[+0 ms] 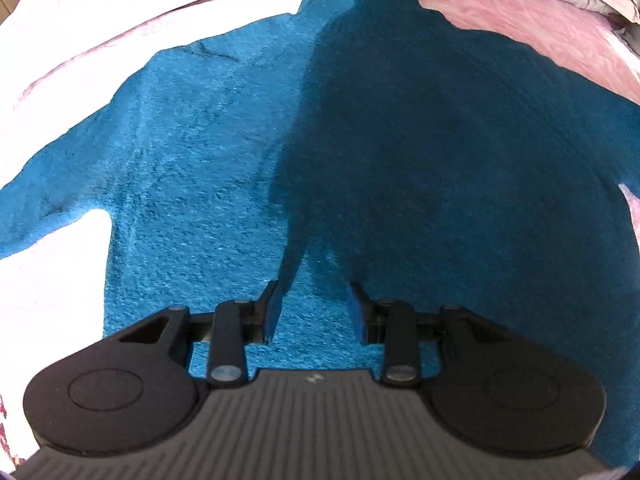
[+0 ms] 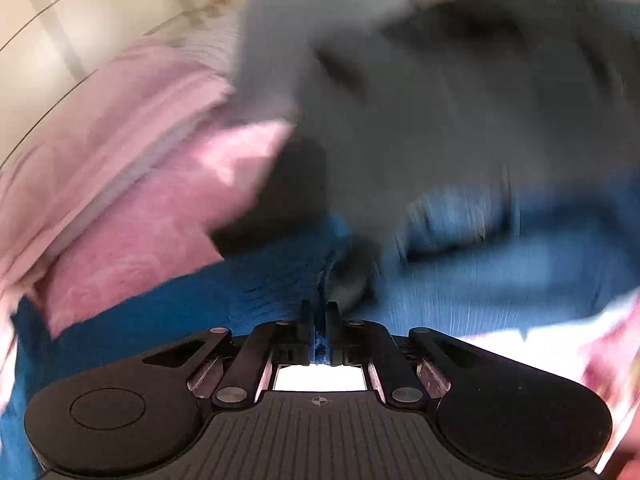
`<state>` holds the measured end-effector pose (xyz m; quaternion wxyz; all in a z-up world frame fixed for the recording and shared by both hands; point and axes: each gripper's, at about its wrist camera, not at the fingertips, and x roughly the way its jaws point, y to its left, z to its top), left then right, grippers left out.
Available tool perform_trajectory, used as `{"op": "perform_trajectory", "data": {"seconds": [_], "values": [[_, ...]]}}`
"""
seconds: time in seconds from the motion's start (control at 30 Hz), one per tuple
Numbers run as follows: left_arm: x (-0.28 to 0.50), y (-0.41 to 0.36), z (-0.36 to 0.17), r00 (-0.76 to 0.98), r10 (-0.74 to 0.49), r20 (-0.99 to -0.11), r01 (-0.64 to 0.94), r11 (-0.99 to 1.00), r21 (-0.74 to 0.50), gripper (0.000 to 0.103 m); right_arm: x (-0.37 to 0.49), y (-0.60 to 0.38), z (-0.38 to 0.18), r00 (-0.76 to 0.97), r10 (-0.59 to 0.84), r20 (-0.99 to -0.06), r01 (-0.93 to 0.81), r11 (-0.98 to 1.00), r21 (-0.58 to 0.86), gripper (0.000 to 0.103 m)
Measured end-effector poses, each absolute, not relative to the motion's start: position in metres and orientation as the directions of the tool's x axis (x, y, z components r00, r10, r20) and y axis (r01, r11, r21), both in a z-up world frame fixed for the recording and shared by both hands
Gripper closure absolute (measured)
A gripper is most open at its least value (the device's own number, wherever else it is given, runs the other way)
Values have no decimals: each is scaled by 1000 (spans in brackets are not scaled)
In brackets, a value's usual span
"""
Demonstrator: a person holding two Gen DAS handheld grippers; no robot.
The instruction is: Fold clothes
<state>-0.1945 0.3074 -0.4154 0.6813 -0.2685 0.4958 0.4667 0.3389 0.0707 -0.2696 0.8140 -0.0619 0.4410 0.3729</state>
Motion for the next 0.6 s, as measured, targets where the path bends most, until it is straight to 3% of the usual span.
{"op": "perform_trajectory", "data": {"seconds": [0.13,0.23,0.33,0.43,0.5,0.6], "values": [[-196,306,-419,65,366,-928,-906,411,99,72,328,86,-229,423,582,-694,-773,632,58,100],[-196,302,-420,70,365,-928,-904,417,96,72,337,98,-242,476,559,-678,-777,628,-28,100],[-197,299,-420,72,373,-925,-893,438,107,71,360,107,-280,463,462,-756,-762,644,-73,100],[-204,299,-418,66,381,-922,-893,436,116,71,341,113,-282,509,419,-752,-780,593,-198,85],[-212,300,-417,60,381,-923,-906,408,110,71,321,115,-273,608,368,-703,-731,605,-316,37],[-221,304,-415,54,392,-918,-926,363,101,72,289,111,-259,728,372,-577,-650,642,-407,33]]}}
